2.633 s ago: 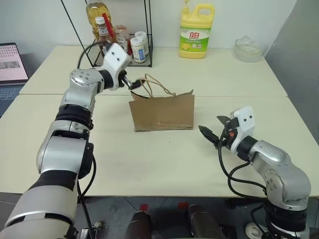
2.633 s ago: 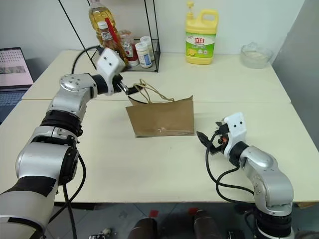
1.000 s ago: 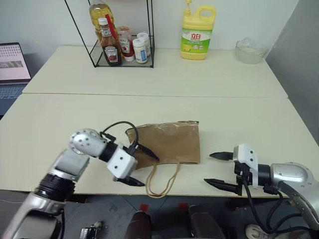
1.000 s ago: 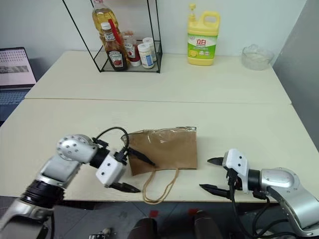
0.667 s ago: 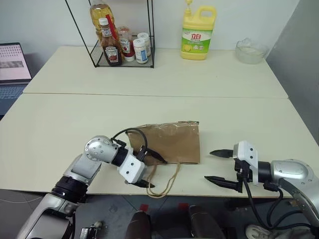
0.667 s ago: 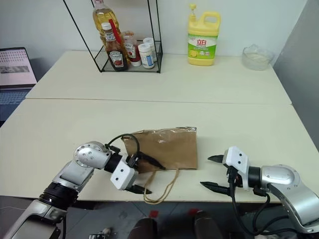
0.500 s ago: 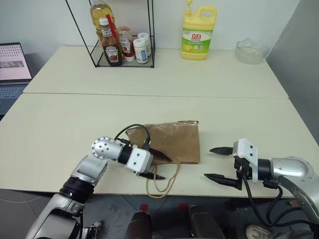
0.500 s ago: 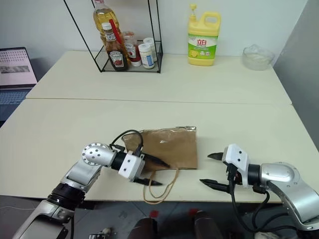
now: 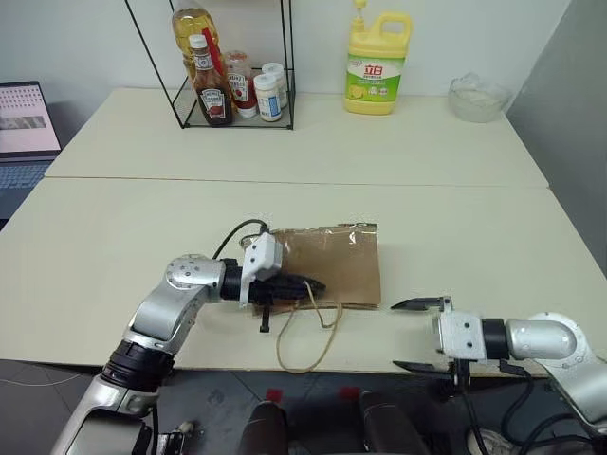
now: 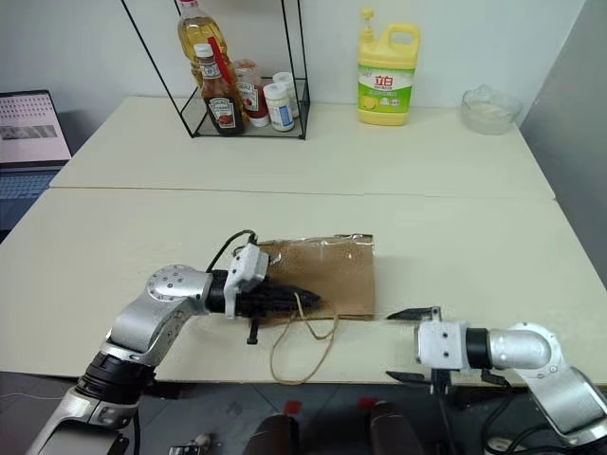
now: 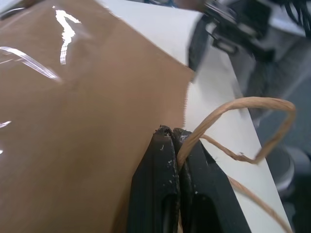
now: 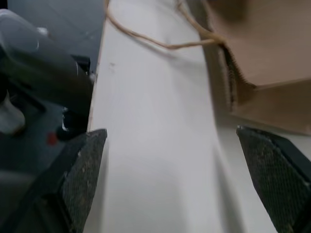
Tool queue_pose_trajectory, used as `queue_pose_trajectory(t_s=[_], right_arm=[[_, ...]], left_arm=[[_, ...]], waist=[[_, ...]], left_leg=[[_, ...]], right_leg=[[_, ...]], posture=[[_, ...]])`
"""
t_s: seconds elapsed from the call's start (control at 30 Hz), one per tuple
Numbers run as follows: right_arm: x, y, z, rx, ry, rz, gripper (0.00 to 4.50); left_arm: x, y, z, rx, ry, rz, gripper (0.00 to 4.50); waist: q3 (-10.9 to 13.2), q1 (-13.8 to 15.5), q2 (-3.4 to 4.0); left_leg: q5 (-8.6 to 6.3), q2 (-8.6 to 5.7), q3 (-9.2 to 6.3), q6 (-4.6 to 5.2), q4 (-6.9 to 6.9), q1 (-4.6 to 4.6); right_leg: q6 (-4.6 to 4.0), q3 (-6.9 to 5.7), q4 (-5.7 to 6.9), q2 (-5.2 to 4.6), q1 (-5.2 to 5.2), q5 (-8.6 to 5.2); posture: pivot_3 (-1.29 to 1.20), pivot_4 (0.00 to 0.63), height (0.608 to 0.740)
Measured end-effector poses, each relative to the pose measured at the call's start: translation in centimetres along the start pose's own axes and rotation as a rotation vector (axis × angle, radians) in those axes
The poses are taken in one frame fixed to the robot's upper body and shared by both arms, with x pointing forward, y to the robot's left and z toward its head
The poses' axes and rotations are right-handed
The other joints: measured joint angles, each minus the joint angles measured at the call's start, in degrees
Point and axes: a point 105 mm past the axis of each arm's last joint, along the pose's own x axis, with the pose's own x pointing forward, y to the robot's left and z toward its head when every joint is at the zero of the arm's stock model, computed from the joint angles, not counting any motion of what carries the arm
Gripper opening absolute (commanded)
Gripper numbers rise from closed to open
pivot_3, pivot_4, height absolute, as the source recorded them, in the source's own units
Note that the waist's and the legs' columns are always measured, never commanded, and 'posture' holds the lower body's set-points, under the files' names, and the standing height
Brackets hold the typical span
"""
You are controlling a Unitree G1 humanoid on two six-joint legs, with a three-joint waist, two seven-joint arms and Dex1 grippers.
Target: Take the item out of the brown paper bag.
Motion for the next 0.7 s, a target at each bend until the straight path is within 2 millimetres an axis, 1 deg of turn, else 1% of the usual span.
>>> queue_pose_trajectory(t_s=[0.1, 0.17, 0.3, 0.47, 0.6, 0.7], right_arm=[[0.5, -0.5, 0.4, -0.184, -0.071, -0.004, 4.5], [0.8, -0.7, 0.0, -0.274, -0.093, -0.013, 4.5], [1.6, -1.4, -0.1, -0.409, -0.156, -0.048, 4.5], [3.1, -2.1, 0.4, -0.532, -0.242, -0.094, 4.5], [4.4, -1.4, 1.8, -0.633, -0.364, -0.092, 4.5], [5.5, -1.2, 1.6, -0.659, -0.39, -0.082, 4.5]], left_arm=[[-0.2, 1.1, 1.0, -0.051, -0.018, 0.054, 0.08], [-0.2, 1.4, 1.4, -0.077, -0.026, 0.07, 0.08], [-0.2, 1.8, 1.3, -0.124, -0.029, 0.091, 0.08], [-0.4, 2.1, 1.7, -0.14, -0.04, 0.104, 0.08], [-0.3, 2.1, 1.7, -0.152, -0.039, 0.108, 0.08], [-0.2, 2.2, 1.8, -0.148, -0.04, 0.107, 0.08]], waist=[[0.0, 0.0, -0.01], [0.0, 0.0, -0.01], [0.0, 0.0, -0.01], [0.0, -0.1, 0.0], [0.0, -0.3, -0.01], [0.0, -0.4, -0.02]], left_leg=[[0.0, 0.0, -0.01, 0.0, 0.0, 0.1], [0.0, -0.01, 0.0, -0.01, -0.01, 0.19], [0.03, 0.01, 0.0, -0.06, -0.01, 0.27], [0.07, 0.01, 0.02, -0.13, -0.02, 0.34], [0.1, 0.01, 0.0, -0.19, -0.01, 0.36], [0.11, 0.01, 0.01, -0.21, -0.01, 0.39]], right_leg=[[0.0, -0.01, -0.03, -0.01, 0.12, 0.0], [-0.01, -0.01, -0.04, -0.02, 0.2, 0.0], [-0.01, -0.01, -0.01, -0.02, 0.25, 0.01], [-0.02, 0.02, 0.01, -0.02, 0.29, 0.01], [-0.02, 0.01, 0.01, -0.02, 0.33, 0.01], [-0.03, 0.01, 0.02, -0.04, 0.34, 0.01]], posture=[[0.0, 0.15, 0.74], [0.0, 0.15, 0.74], [0.0, 0.15, 0.74], [0.0, 0.15, 0.74], [0.0, 0.15, 0.74], [0.0, 0.15, 0.74]])
